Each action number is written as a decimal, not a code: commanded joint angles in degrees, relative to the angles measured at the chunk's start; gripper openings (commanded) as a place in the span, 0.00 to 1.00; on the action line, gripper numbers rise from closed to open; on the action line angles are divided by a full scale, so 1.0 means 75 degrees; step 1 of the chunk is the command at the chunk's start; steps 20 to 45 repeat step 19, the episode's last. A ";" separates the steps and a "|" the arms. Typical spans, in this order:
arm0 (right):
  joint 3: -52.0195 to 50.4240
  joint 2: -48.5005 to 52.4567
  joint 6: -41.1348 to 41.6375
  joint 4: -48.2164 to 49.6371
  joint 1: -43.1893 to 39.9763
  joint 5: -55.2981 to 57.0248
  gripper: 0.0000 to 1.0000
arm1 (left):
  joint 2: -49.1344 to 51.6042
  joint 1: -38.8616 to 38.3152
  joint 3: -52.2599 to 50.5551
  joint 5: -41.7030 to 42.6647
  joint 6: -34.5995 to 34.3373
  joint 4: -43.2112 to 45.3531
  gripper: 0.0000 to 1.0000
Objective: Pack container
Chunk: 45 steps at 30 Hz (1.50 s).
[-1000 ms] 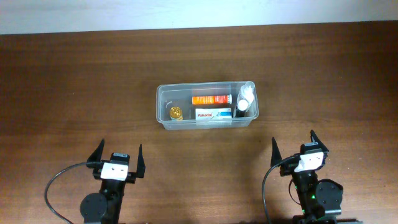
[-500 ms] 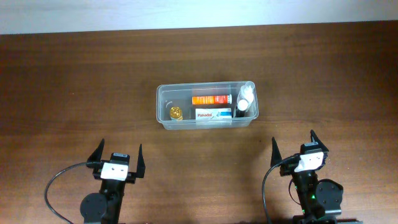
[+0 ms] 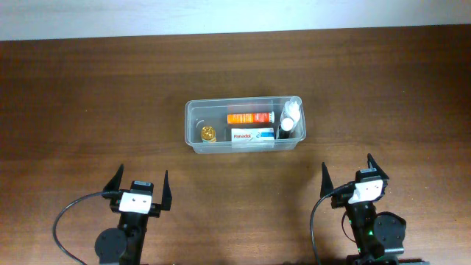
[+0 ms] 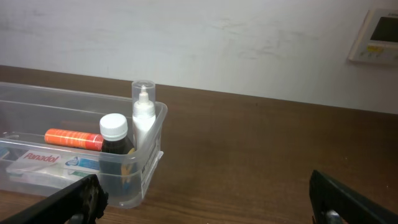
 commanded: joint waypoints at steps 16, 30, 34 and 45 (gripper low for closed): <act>-0.0064 -0.0087 -0.0052 -0.0003 -0.0052 0.0015 0.98 | -0.0058 0.0047 -0.0058 -0.0055 0.0035 -0.0006 0.99; -0.0064 -0.0087 -0.0052 -0.0003 -0.0052 0.0015 0.98 | -0.0058 0.0047 -0.0058 -0.0055 0.0035 -0.0006 0.99; -0.0064 -0.0087 -0.0052 -0.0003 -0.0052 0.0015 0.98 | -0.0058 0.0047 -0.0058 -0.0055 0.0035 -0.0006 0.99; -0.0064 -0.0087 -0.0052 -0.0003 -0.0052 0.0015 0.98 | -0.0058 0.0047 -0.0058 -0.0055 0.0035 -0.0006 0.99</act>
